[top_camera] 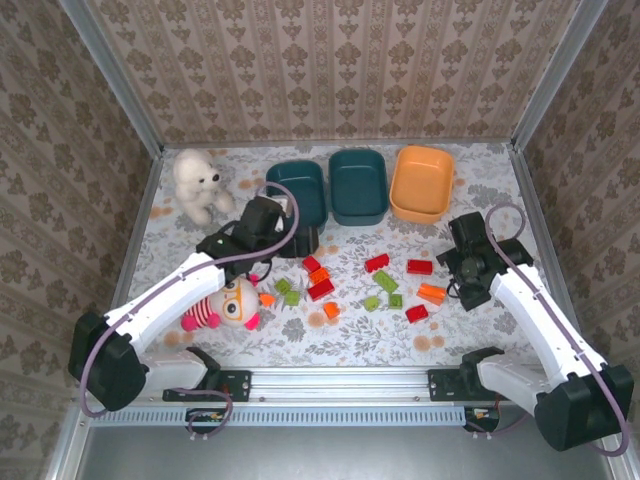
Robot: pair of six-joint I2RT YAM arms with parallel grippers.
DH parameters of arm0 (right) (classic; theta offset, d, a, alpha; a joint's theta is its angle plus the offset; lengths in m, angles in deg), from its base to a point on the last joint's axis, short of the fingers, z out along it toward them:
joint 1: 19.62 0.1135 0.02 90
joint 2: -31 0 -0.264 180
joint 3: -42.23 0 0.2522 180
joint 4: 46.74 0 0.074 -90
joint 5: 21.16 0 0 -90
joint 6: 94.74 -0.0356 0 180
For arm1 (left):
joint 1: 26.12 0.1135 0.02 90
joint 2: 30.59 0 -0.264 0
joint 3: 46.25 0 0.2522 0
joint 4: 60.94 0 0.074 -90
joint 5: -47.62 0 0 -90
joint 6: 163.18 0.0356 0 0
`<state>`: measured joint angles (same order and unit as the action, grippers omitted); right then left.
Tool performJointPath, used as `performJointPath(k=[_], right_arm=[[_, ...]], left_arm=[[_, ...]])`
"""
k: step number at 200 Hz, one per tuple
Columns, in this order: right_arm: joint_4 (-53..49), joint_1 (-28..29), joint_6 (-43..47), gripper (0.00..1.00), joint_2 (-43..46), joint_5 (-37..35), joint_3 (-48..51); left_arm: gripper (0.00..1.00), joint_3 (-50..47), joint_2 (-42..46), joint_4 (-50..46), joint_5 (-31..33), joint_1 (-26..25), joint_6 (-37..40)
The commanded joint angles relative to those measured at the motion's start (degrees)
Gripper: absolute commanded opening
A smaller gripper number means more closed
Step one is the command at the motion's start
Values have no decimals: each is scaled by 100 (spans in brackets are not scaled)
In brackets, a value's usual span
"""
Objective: Sort the legos into containers by color
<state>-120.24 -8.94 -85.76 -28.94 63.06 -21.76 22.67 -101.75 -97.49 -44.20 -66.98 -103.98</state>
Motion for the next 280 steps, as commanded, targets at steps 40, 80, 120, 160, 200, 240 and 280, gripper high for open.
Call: performJointPath(k=[40, 80, 120, 160, 200, 240, 280], right_arm=[[1539, -288, -2246, 83, -650, 1430, 955], [2076, -485, -2580, 81, -1098, 1643, 1088], [2420, -653, -2824, 77, -1350, 1800, 1275], [2399, -725, -2801, 71, -1506, 1800, 1342], [2377, -794, -2678, 64, -1743, 1757, 1396], [2430, -831, -2592, 48, -1836, 1638, 1448], [1658, -830, -2074, 26, -1372, 1078, 958]], left_arm=[[92, 30, 49, 34, -593, -515, 673], [91, 65, -1, 70, -538, -660, 639], [91, 125, -47, 39, -531, -697, 668], [91, 193, -83, -19, -513, -704, 711], [91, 184, -61, -25, -477, -706, 680], [91, 173, -30, -40, -415, -717, 642], [90, 162, 12, -20, -325, -718, 565]])
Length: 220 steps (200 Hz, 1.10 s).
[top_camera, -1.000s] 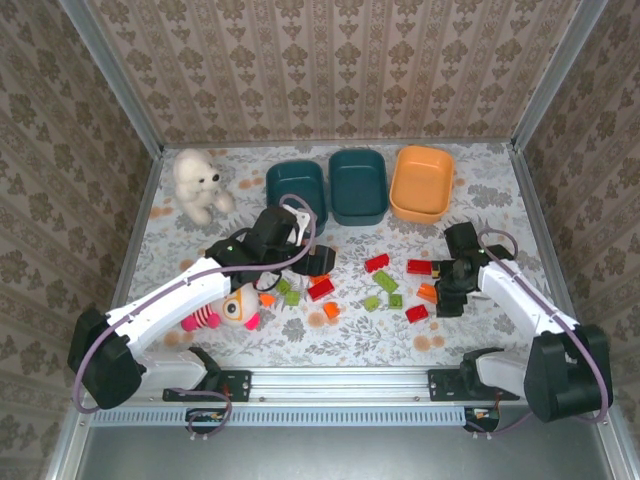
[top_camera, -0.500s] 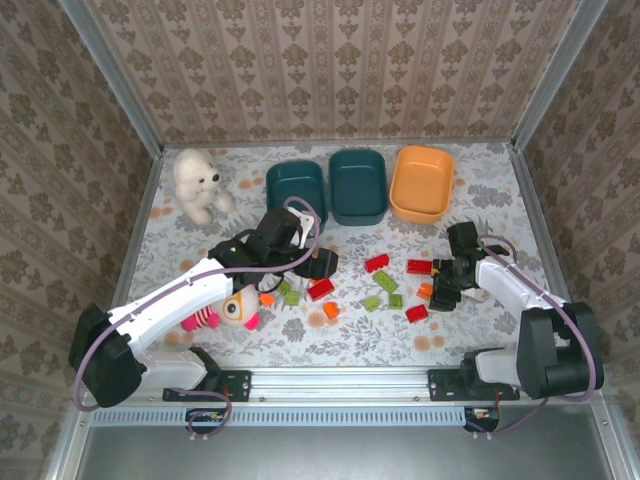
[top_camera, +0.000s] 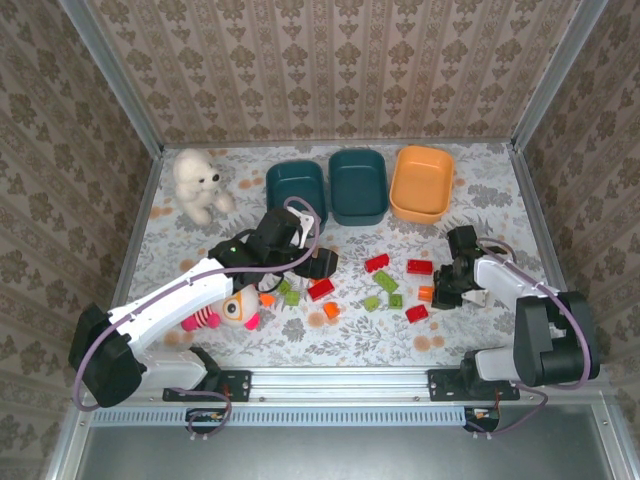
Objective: Sort the legos into containers by color
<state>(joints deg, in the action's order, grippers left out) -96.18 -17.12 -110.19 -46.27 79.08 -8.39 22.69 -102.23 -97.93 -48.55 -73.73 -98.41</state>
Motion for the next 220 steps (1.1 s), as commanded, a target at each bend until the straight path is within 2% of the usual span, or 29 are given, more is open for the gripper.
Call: performJointPath(k=[1, 26, 48, 71, 112, 140, 176, 220], right_arm=[[-783, -13, 395, 25, 384, -559, -412], [-1303, 119, 1301, 22, 845, -1342, -1213], [-1269, 313, 2310, 20, 669, -1696, -1996], [-1033, 406, 3273, 20, -89, -1720, -2822], [-937, 402, 4503, 19, -2167, -1587, -4739], [-1162, 324, 4791, 19, -3504, -1509, -6143], [-1596, 165, 4599, 19, -4911, -1191, -7526], [-2067, 32, 4445, 29, -5876, -1070, -8525]], left_arm=[[90, 160, 61, 26, 113, -40, 4], [91, 159, 88, 38, 303, 1, -155], [91, 139, 89, 133, 371, 105, -351], [91, 168, 32, 180, 363, 288, -531], [91, 255, -17, 159, 319, 654, -756], [91, 333, 22, -1, 382, 770, -816], [91, 293, 178, -321, 574, 796, -924], [90, 80, 427, -712, 702, 790, -1112]])
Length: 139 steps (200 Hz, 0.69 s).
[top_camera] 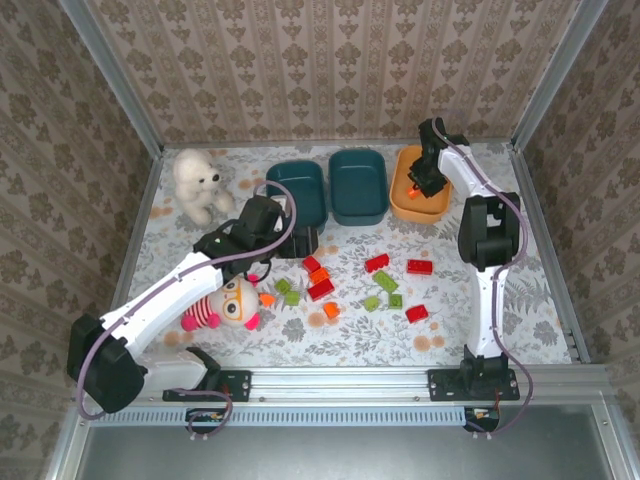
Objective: Sort the legos into containers by color
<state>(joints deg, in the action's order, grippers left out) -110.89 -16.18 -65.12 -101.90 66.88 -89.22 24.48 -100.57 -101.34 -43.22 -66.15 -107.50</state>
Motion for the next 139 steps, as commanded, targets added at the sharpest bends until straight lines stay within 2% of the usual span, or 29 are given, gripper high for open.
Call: performJointPath(k=[1, 44, 90, 123, 139], right_arm=[[-595, -67, -62, 29, -323, 155, -450], [-730, -107, 29, 51, -485, 343, -831], [-753, -33, 350, 58, -39, 478, -1164], [-817, 156, 803, 60, 698, 147, -1126], [-663, 319, 1108, 60, 1240, -91, -805]], left_arm=[[90, -103, 267, -375, 175, 31, -209], [88, -462, 415, -587, 172, 24, -522], [85, -584, 325, -664, 254, 27, -707], [83, -439, 61, -786, 325, 30, -744], [83, -386, -60, -859, 396, 25, -876]])
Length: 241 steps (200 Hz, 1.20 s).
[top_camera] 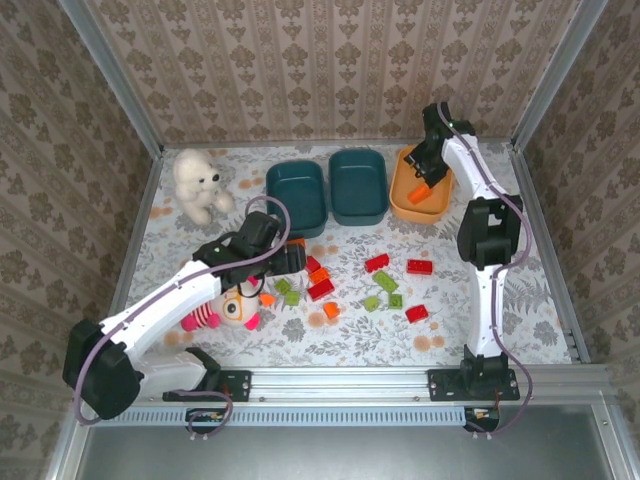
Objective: Sort the legos into containers by color
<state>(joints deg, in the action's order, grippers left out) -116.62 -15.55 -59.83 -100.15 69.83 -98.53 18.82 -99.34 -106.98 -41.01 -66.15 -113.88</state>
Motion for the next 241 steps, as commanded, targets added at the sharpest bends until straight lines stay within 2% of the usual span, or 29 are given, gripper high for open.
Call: performJointPath(k=[1, 47, 77, 112, 165, 197, 241], right_arm=[[-61, 267, 601, 60, 1118, -397, 168], [1643, 878, 1451, 60, 3567, -763, 2712], [3027, 1662, 2210, 63, 5358, -1011, 4677], [3209, 2362, 2336, 65, 6648, -1040, 6334], [3377, 3231, 2669, 67, 7453, -975, 7687], [3494, 3292, 2816, 68, 7469, -788, 7923], [3404, 3293, 2880, 68, 7356, -793, 7791]], left_arm=[[83, 183, -191, -296, 182, 23, -250], [82, 280, -490, -223, 179, 36, -599], [82, 352, -717, -170, 149, 56, -835], [79, 637, -1141, -258, 109, 70, -1189], [77, 1909, -2454, -1287, 30, 75, -2277], [72, 2539, -3262, -1577, -278, 61, -2820], [65, 2603, -3808, -1390, -559, 26, -3513]])
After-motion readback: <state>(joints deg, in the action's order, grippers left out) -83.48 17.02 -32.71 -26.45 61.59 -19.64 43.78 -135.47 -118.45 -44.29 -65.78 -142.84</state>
